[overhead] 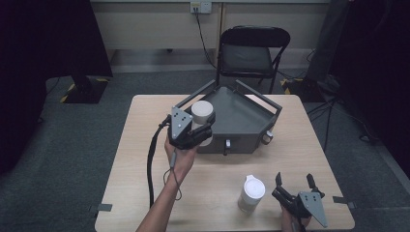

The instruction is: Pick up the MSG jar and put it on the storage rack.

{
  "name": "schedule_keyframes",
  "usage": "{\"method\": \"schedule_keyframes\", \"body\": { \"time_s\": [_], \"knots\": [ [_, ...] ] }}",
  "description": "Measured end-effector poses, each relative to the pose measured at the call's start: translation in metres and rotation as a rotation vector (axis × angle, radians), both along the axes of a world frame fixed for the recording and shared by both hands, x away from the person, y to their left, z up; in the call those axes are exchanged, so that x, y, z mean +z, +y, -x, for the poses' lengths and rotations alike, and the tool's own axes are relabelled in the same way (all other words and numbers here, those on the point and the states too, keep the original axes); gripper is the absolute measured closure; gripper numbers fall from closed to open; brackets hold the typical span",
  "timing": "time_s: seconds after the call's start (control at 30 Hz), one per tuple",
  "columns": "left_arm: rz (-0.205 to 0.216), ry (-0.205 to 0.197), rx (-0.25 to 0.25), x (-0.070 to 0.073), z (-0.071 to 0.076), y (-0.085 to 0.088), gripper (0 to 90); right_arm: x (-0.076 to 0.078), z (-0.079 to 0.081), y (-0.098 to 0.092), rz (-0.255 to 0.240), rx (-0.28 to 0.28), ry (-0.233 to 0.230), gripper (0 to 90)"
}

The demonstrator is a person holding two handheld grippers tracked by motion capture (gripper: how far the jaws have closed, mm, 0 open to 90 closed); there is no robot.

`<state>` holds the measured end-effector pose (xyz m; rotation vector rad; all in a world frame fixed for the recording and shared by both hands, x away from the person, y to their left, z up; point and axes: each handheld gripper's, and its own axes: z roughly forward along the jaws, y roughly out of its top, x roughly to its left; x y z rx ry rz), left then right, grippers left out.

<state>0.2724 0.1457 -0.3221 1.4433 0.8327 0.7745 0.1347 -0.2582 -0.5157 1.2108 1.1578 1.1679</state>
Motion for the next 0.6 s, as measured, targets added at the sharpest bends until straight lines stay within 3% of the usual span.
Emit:
{"method": "schedule_keyframes", "body": {
  "time_s": [0.07, 0.23, 0.33, 0.4, 0.47, 0.6],
  "knots": [
    [-0.009, -0.001, 0.034, 0.003, -0.007, -0.01, 34.3, 0.0, 0.0, 0.0, 0.0, 0.0, 0.0, 0.8],
    [-0.004, 0.011, 0.061, -0.002, -0.024, -0.022, 34.3, 0.0, 0.0, 0.0, -0.001, 0.0, 0.0, 0.8],
    [-0.023, 0.02, 0.081, -0.004, -0.033, -0.03, 34.3, 0.0, 0.0, 0.0, -0.001, 0.001, 0.0, 0.8],
    [-0.035, 0.023, 0.085, -0.004, -0.036, -0.031, 34.3, 0.0, 0.0, 0.0, -0.001, 0.002, 0.0, 0.8],
    [-0.019, 0.041, 0.109, -0.007, -0.044, -0.035, 34.3, 0.0, 0.0, -0.001, -0.001, 0.003, 0.001, 0.8],
    [-0.027, 0.036, 0.117, -0.009, -0.049, -0.037, 34.3, 0.0, 0.0, -0.001, -0.001, 0.003, 0.0, 0.8]
  ]
}}
